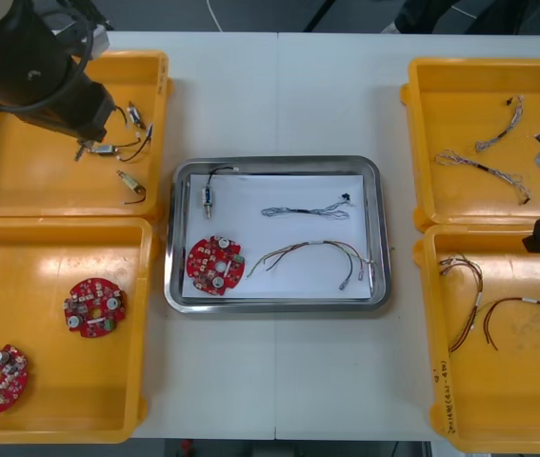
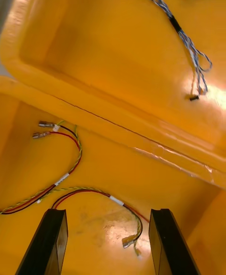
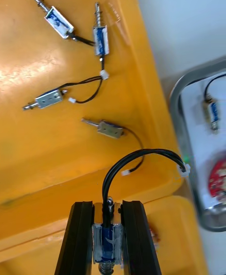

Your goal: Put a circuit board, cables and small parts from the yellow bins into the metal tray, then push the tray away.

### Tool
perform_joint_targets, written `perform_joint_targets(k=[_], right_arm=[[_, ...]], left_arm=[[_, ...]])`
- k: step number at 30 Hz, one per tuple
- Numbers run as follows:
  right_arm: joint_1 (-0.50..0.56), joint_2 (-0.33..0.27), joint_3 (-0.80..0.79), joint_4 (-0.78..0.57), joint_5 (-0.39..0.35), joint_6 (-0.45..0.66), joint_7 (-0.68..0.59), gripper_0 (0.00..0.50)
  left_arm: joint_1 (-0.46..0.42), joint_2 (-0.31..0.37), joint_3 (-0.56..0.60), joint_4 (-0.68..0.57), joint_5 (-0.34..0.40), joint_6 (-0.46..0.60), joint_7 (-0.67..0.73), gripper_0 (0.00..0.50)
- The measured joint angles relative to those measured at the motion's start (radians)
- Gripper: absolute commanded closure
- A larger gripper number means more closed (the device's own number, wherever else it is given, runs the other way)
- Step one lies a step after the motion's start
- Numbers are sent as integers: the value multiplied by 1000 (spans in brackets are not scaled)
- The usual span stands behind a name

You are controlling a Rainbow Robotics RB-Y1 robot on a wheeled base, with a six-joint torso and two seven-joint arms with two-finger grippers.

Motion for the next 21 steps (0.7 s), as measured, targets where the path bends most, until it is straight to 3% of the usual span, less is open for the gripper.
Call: perform_joint_targets(k=[6, 16, 21], right_arm=[[12, 0, -49, 0, 1, 0, -106, 0], [52, 0, -85, -1, 28, 0, -211, 0], [64, 7, -118, 20, 28, 0, -211, 0]], left_arm=[[-33, -51, -30, -43, -5, 9, 186, 497], [-74, -132, -168, -95, -54, 10, 230, 498], [-80, -173, -231, -96, -80, -17, 410, 498]])
